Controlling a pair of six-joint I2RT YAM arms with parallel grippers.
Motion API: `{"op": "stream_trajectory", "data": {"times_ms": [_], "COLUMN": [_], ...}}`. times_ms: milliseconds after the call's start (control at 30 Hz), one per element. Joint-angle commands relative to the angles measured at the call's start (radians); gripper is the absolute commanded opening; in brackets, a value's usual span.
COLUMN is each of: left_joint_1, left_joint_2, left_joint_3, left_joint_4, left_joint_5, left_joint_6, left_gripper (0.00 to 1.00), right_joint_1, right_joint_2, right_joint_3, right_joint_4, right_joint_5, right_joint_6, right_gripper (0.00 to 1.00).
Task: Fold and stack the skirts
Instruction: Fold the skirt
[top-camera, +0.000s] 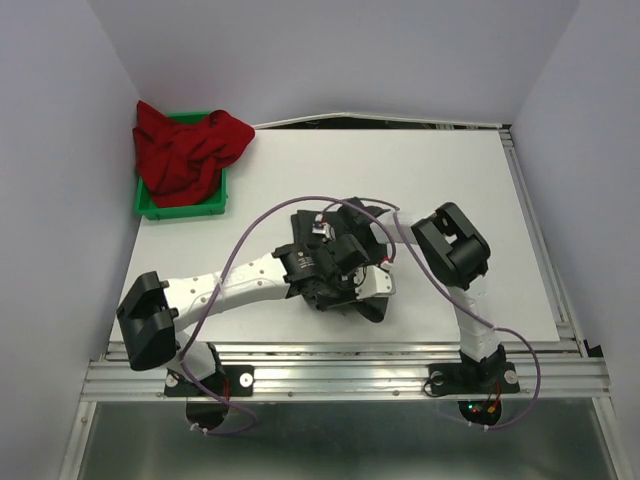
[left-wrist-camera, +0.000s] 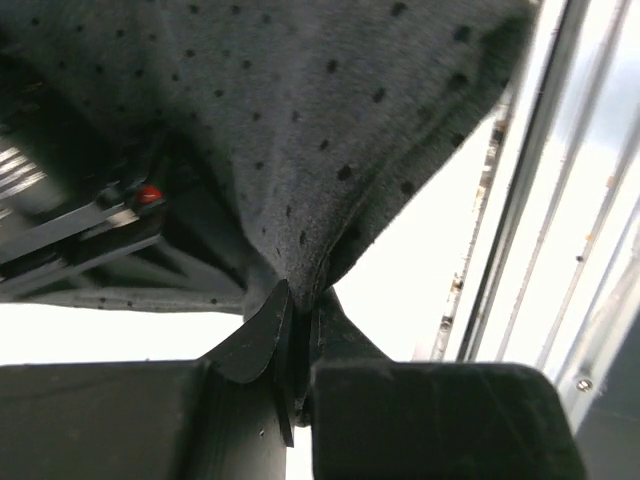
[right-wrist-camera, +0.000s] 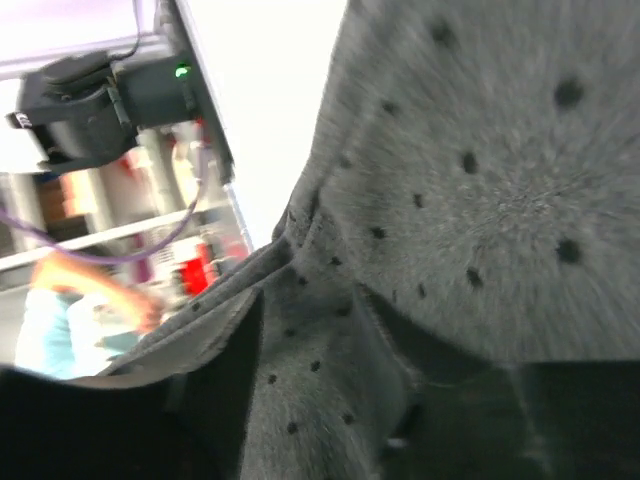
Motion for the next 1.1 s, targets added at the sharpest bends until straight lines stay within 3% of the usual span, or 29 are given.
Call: {"op": "stream_trajectory", "data": {"times_ms": [0, 33, 100, 300, 433, 533, 700, 967, 1067], "left_joint_1": [-0.004, -0.004, 0.000, 0.017, 0.023, 0.043, 0.132, 0.287, 0.322], "left_joint_2": [-0.064, -0.064, -0.064, -0.037, -0.023, -0.001, 0.051, 0.270, 0.314], "left_joint_3": [0.064, 0.067, 0.089, 0.190, 0.216, 0.238, 0.330, 0.509, 0.529], "left_joint_4": [-0.054, -0.064, -0.080, -0.147, -0.172, -0.186, -0.221, -0.253, -0.241], "left_joint_5": [0.126, 0.135, 0.155, 0.225, 0.264, 0.287, 0.328, 0.310, 0.310], "left_joint_6": [0.026, 0.023, 0.017, 0.021, 0.020, 0.015, 0.027, 0.139, 0.164], "left_gripper": [0.00, 0.00, 0.00, 0.00, 0.00, 0.00, 0.02, 0.02, 0.03], "right_joint_1": [-0.040, -0.051, -0.069, -0.152, -0.198, -0.208, -0.208, -0.175, -0.175], "right_joint_2": [-0.111, -0.118, -0.117, 0.010, 0.134, 0.194, 0.214, 0.155, 0.147], "right_joint_3": [0.124, 0.141, 0.187, 0.439, 0.662, 0.729, 0.613, 0.407, 0.395], "right_joint_4": [-0.062, -0.076, -0.158, -0.249, -0.309, -0.384, -0.430, -0.430, -0.430], "right_joint_5": [0.101, 0.108, 0.137, 0.309, 0.354, 0.381, 0.303, 0.152, 0.132], "right_joint_6": [-0.079, -0.089, -0.173, -0.237, -0.309, -0.390, -0.481, -0.530, -0.528], "right_gripper": [0.53, 0.60, 0.64, 0.66, 0.70, 0.70, 0.62, 0.37, 0.36]}}
